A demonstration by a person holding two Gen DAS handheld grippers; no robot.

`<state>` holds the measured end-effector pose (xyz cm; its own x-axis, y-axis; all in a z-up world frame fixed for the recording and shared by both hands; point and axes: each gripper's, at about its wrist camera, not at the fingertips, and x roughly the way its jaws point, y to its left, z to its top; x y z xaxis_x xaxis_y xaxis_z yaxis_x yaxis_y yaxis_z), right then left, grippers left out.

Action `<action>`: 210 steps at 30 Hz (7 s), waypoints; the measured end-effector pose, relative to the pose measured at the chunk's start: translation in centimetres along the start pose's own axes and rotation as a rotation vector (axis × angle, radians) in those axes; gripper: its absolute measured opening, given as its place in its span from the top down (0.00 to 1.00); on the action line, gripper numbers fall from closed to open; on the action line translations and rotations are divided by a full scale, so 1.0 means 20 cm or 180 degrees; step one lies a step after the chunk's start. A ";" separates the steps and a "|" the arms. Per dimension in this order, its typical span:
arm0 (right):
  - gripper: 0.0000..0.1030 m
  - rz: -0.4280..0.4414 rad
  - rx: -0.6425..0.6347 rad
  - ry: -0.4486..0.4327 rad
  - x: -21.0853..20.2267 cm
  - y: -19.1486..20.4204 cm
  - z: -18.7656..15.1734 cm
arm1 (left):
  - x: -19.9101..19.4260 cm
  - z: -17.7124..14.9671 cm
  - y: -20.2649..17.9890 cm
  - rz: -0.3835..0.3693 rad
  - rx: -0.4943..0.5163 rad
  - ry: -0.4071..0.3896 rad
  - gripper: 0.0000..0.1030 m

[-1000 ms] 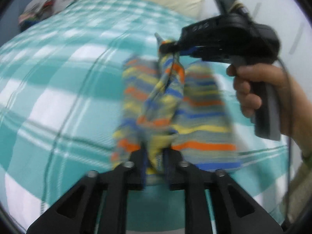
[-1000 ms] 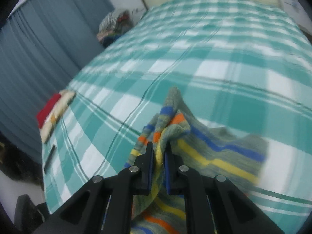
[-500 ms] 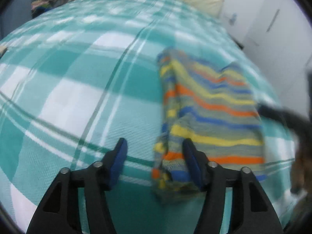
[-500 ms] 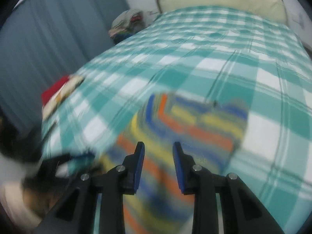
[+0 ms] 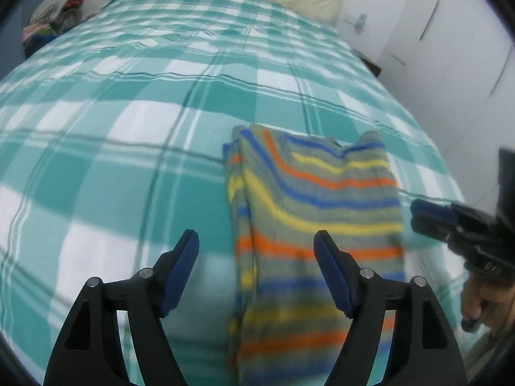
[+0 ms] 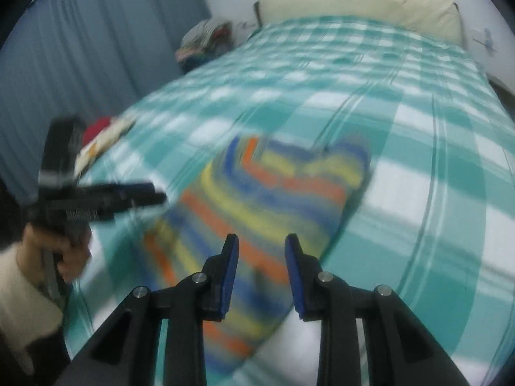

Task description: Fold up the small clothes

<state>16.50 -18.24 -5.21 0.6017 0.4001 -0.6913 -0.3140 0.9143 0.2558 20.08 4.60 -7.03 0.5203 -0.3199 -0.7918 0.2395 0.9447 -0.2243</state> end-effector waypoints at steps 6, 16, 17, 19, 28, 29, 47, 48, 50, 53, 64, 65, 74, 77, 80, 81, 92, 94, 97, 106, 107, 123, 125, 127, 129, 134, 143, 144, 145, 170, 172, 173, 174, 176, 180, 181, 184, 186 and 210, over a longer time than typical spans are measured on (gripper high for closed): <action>0.71 -0.0127 0.0368 0.0289 0.28 -0.15 -0.02 | 0.15 -0.04 0.06 0.0290 -0.0102 0.0227 0.31; 0.71 0.0229 -0.0255 0.0232 -0.05 0.30 -0.33 | -0.08 -0.38 -0.02 0.0237 0.0479 0.0535 0.31; 0.71 0.0273 -0.0276 0.0381 -0.02 0.33 -0.40 | -0.09 -0.42 -0.03 0.0297 0.0548 0.0545 0.31; 0.71 0.0182 -0.0348 0.0620 0.04 0.36 -0.55 | -0.13 -0.48 -0.05 0.0378 0.0653 0.0503 0.30; 0.24 -0.0719 -0.0235 0.0115 -0.34 0.46 -0.79 | -0.43 -0.69 -0.13 0.0025 0.0440 0.0183 0.12; 0.24 -0.0879 -0.0208 0.0040 -0.36 0.48 -0.80 | -0.44 -0.71 -0.15 -0.0035 0.0370 0.0086 0.10; 0.01 -0.1619 0.0150 0.0164 -0.21 0.45 -1.00 | -0.19 -0.89 -0.31 0.0399 0.0762 0.0050 0.00; 0.00 -0.1614 0.0155 0.0165 -0.20 0.44 -1.01 | -0.19 -0.90 -0.31 0.0405 0.0766 0.0048 0.00; 0.00 -0.1604 0.0164 0.0157 -0.20 0.43 -1.01 | -0.19 -0.91 -0.32 0.0415 0.0770 0.0045 0.00; 0.00 -0.1595 0.0170 0.0160 -0.19 0.43 -1.01 | -0.19 -0.91 -0.32 0.0419 0.0772 0.0046 0.00; 0.00 -0.1574 0.0184 0.0147 -0.19 0.43 -1.01 | -0.18 -0.92 -0.34 0.0481 0.0813 0.0023 0.00; 0.00 -0.1572 0.0183 0.0141 -0.19 0.43 -1.01 | -0.18 -0.93 -0.34 0.0483 0.0813 0.0022 0.00; 0.00 -0.1592 0.0167 0.0122 -0.18 0.44 -1.02 | -0.18 -0.93 -0.34 0.0485 0.0813 0.0024 0.00; 0.00 -0.1596 0.0161 0.0114 -0.18 0.44 -1.02 | -0.19 -0.93 -0.33 0.0466 0.0797 0.0032 0.00; 0.00 -0.1457 0.0241 0.0077 -0.23 0.43 -1.01 | -0.24 -0.87 -0.28 0.0266 0.0650 0.0214 0.01; 0.01 -0.1339 0.0299 0.0054 -0.27 0.41 -1.00 | -0.27 -0.83 -0.24 0.0163 0.0568 0.0257 0.02; 0.32 0.0092 0.1381 -0.0184 -0.17 -0.22 -0.36 | 0.02 -0.11 0.19 -0.0416 0.0015 0.0345 0.02; 0.33 0.0277 0.1551 -0.0046 -0.01 -0.32 -0.28 | 0.14 -0.08 0.18 -0.0569 0.0032 0.0597 0.02; 0.33 0.0672 0.1789 0.0093 0.22 -0.40 -0.21 | 0.18 -0.03 0.12 -0.0676 0.0156 0.0505 0.03; 0.76 0.0174 0.0950 -0.0298 0.14 -0.05 0.00 | -0.03 -0.01 -0.09 -0.0735 0.0360 0.0062 0.85; 0.76 0.0176 0.0844 -0.0384 0.08 -0.01 0.03 | -0.12 0.01 -0.12 -0.0763 0.0384 -0.0068 0.85; 0.15 -0.1340 0.0616 -0.0203 -0.28 -0.20 -0.25 | -0.51 -0.38 -0.30 0.1042 0.0778 -0.0834 0.03; 0.09 -0.1341 0.0481 -0.0244 -0.36 -0.07 -0.32 | -0.58 -0.38 -0.34 0.1031 0.0755 -0.0906 0.01; 0.05 -0.1370 0.0349 -0.0394 -0.48 0.07 -0.40 | -0.67 -0.41 -0.38 0.1073 0.0703 -0.0927 0.01; 0.04 -0.1357 0.0273 -0.0481 -0.55 0.19 -0.45 | -0.71 -0.42 -0.41 0.1181 0.0656 -0.0907 0.01; 0.03 -0.1353 0.0170 -0.0555 -0.67 0.44 -0.49 | -0.83 -0.51 -0.50 0.1140 0.0565 -0.0800 0.00; 0.02 -0.1431 0.0008 -0.0561 -0.78 0.65 -0.49 | -0.89 -0.62 -0.57 0.1357 0.0662 -0.0873 0.00; 0.02 -0.1487 -0.0025 -0.0555 -0.78 0.66 -0.50 | -0.87 -0.62 -0.57 0.1357 0.0674 -0.0825 0.00; 0.02 -0.1519 -0.0036 -0.0561 -0.78 0.67 -0.50 | -0.86 -0.62 -0.57 0.1340 0.0679 -0.0792 0.00; 0.02 -0.1508 0.0106 -0.0372 -0.68 0.66 -0.59 | -0.79 -0.66 -0.53 0.1020 0.0526 -0.0488 0.00; 0.02 -0.1532 0.0088 -0.0342 -0.68 0.67 -0.59 | -0.79 -0.66 -0.52 0.1027 0.0517 -0.0466 0.00; 0.02 -0.1542 0.0087 -0.0327 -0.68 0.68 -0.59 | -0.78 -0.66 -0.52 0.1013 0.0492 -0.0449 0.00; 0.02 -0.1549 0.0089 -0.0316 -0.68 0.69 -0.59 | -0.78 -0.66 -0.51 0.0991 0.0464 -0.0438 0.00; 0.02 -0.1567 0.0092 -0.0315 -0.69 0.69 -0.59 | -0.79 -0.65 -0.50 0.0957 0.0418 -0.0447 0.00; 0.02 -0.1650 0.0145 -0.0344 -0.70 0.68 -0.59 | -0.79 -0.65 -0.50 0.0987 0.0435 -0.0480 0.00; 0.02 -0.1672 0.0165 -0.0354 -0.71 0.67 -0.59 | -0.78 -0.65 -0.50 0.0990 0.0438 -0.0475 0.00; 0.02 -0.1704 0.0208 -0.0355 -0.71 0.66 -0.60 | -0.77 -0.66 -0.50 0.0981 0.0436 -0.0440 0.00; 0.02 -0.1743 0.0216 -0.0352 -0.70 0.67 -0.60 | -0.77 -0.66 -0.50 0.0979 0.0443 -0.0435 0.00; 0.02 -0.1801 0.0327 -0.0342 -0.70 0.67 -0.60 | -0.79 -0.65 -0.50 0.1045 0.0439 -0.0506 0.00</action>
<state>-5.02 -12.37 -0.25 0.7277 -0.1530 -0.6686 0.1476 0.9869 -0.0652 -1.20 1.23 0.43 0.7055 -0.0196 -0.7084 0.1414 0.9834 0.1136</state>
